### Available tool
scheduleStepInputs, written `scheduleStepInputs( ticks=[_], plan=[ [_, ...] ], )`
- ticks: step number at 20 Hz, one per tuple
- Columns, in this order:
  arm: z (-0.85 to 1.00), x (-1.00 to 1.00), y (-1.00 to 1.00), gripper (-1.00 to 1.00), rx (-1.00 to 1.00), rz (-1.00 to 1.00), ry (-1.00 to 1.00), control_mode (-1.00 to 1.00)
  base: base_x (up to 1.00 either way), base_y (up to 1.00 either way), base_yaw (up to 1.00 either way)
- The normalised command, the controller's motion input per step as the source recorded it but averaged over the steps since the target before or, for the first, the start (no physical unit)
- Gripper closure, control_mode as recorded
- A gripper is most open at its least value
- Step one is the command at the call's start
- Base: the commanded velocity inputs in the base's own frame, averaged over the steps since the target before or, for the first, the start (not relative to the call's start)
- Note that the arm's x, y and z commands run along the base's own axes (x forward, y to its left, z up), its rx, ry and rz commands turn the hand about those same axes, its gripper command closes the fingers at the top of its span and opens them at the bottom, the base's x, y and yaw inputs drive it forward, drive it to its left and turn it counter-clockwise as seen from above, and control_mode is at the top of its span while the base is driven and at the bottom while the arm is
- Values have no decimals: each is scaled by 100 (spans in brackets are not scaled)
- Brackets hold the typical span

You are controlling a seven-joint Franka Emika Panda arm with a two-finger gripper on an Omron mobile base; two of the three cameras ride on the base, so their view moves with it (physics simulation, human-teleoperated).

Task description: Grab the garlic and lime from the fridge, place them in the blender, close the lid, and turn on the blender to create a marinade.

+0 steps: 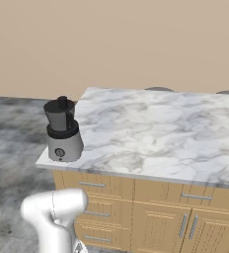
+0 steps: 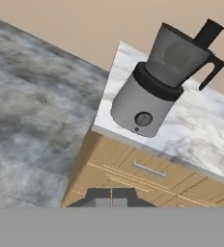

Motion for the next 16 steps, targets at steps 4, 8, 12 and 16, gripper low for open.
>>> scheduleStepInputs(
  ticks=[4, 8, 12, 16],
  plan=[
    [-10, 21, -32, 100, 22, -9, -35, -100, 0, 0, 0],
    [0, 67, -55, 100, 24, -2, -2, -100, 0, 0, 0],
    [-1, 69, -69, 100, 12, 3, 0, -100, 0, 0, 0],
    [-28, 30, -71, 100, 6, 12, 0, -100, 0, 0, 0]
  ],
)
